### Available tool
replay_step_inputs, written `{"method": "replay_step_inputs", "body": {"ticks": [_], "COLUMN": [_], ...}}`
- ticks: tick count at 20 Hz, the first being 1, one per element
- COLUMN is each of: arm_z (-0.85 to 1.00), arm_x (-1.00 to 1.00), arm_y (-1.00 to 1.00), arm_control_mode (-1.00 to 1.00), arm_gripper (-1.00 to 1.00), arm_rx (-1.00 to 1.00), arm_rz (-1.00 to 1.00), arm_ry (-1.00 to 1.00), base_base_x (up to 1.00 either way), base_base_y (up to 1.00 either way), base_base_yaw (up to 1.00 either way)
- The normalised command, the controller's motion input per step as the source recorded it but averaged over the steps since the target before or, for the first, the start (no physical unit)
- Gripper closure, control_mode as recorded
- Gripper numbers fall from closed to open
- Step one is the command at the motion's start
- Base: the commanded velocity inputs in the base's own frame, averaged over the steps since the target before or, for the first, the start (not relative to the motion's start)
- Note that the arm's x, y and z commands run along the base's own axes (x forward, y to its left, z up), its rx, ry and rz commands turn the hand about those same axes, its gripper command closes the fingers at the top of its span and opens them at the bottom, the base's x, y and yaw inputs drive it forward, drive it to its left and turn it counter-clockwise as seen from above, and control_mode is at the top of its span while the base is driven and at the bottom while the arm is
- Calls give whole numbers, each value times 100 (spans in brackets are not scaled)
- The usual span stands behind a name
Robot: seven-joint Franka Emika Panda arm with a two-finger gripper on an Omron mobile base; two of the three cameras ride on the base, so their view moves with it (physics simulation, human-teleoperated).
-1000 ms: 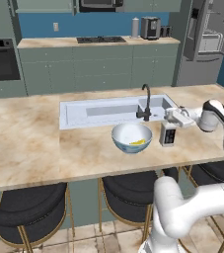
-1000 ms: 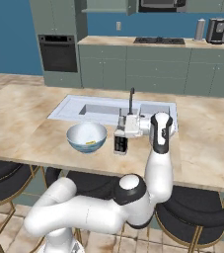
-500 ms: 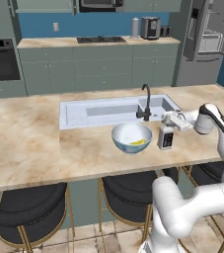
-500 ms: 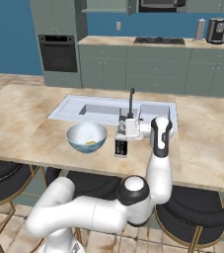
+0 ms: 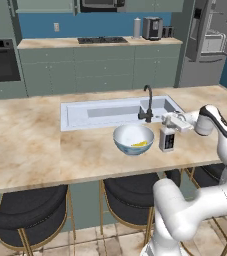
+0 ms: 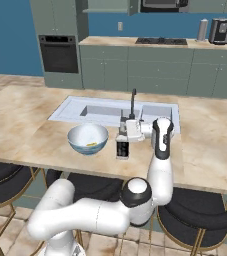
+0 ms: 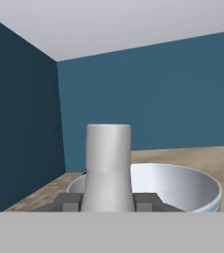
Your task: There is a bowl on the dining counter. Grab a lemon wedge from the fridge and place it in the bowl. Then get the liquor bottle and glass cup from the cabinet and place them next to the bowl.
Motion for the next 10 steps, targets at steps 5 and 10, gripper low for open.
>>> {"method": "replay_step_inputs", "body": {"ticks": [5,10], "arm_z": [-9,-12], "arm_x": [4,0], "arm_y": [4,0], "arm_control_mode": [-100,-100], "arm_gripper": [100,100], "arm_rx": [0,0], "arm_rz": [0,0], "arm_ry": [0,-3], "base_base_x": [0,0], "base_base_y": [0,0], "base_base_yaw": [0,0]}}
